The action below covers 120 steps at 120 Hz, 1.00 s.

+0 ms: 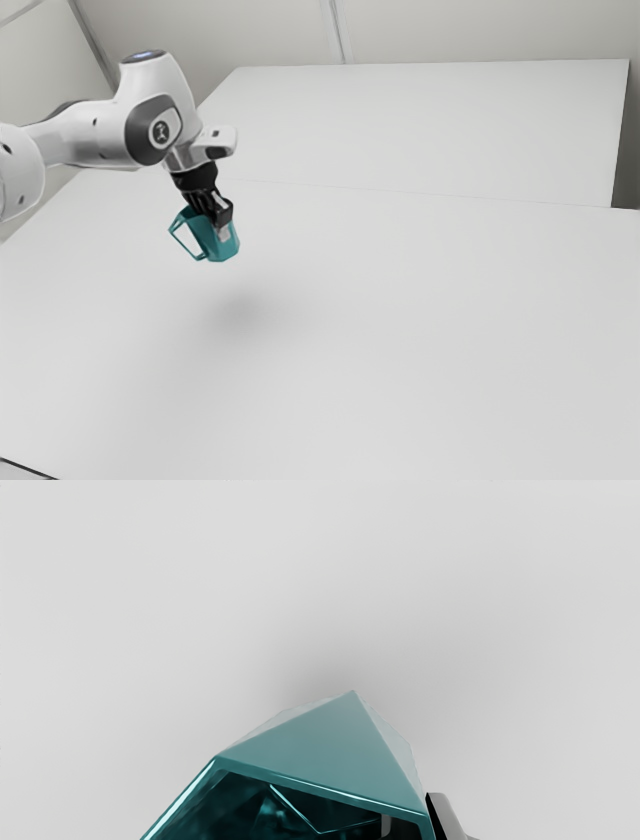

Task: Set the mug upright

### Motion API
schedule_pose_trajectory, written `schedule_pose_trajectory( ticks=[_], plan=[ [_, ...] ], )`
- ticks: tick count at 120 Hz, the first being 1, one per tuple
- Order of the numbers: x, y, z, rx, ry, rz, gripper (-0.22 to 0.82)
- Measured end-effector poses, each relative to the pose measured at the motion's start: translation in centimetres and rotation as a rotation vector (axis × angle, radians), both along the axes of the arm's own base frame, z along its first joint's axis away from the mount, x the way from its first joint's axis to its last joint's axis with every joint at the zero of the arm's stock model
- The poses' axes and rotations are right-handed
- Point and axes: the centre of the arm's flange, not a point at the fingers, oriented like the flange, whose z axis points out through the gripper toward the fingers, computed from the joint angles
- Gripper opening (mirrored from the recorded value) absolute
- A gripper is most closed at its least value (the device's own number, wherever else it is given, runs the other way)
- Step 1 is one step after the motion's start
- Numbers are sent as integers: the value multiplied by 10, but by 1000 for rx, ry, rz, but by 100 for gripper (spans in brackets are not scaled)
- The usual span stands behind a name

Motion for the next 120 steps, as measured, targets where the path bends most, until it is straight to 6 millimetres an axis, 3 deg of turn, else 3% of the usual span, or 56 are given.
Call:
schedule_pose_trajectory(
  ticks=[39,120],
  plan=[
    [12,-16,-19,67,-21,20,-18],
    [28,-19,-81,96,23,86,-18]
  ],
)
